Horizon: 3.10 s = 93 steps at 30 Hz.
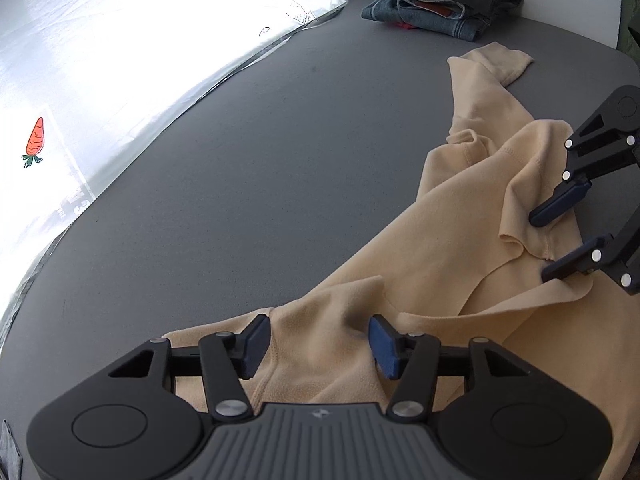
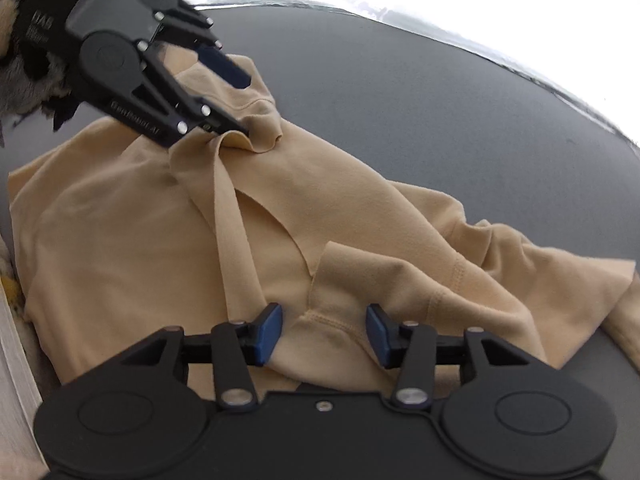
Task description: Fold clothes
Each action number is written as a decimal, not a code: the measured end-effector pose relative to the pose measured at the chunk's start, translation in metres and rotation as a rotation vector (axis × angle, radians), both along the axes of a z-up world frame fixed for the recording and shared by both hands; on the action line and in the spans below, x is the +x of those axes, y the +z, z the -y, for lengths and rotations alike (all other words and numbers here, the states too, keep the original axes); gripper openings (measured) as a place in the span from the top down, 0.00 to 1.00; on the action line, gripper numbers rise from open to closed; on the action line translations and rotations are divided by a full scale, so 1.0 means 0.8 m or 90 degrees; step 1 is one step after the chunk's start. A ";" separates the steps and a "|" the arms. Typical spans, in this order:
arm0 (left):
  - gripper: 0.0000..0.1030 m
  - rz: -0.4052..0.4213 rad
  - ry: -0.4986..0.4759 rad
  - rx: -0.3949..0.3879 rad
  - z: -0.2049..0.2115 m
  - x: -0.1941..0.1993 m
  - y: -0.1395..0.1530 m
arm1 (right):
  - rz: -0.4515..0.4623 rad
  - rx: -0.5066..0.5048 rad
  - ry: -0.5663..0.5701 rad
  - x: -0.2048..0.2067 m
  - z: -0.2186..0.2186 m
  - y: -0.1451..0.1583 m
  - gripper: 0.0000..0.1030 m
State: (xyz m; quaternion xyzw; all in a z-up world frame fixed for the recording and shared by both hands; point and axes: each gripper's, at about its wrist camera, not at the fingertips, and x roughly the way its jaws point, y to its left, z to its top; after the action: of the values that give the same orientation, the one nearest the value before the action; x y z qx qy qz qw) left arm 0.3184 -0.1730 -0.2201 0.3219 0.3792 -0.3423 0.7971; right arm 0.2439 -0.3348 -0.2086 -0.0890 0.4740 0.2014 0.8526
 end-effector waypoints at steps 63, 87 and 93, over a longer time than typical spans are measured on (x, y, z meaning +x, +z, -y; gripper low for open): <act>0.33 -0.181 0.542 -0.109 -0.197 -0.026 -0.001 | -0.051 -0.059 -0.328 0.100 0.063 0.028 0.41; 0.60 -0.073 0.695 -0.153 -0.172 -0.165 0.027 | 0.004 0.029 -0.259 -0.060 0.106 0.071 0.45; 0.26 -0.007 0.637 -0.187 -0.131 -0.135 0.049 | 0.062 0.003 -0.405 -0.048 0.178 0.070 0.22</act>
State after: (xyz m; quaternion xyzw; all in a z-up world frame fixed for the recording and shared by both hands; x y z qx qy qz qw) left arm 0.2105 -0.0681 -0.1808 -0.0157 0.4390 0.0290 0.8979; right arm 0.2057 -0.4773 -0.1528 0.0559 0.4365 -0.0787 0.8945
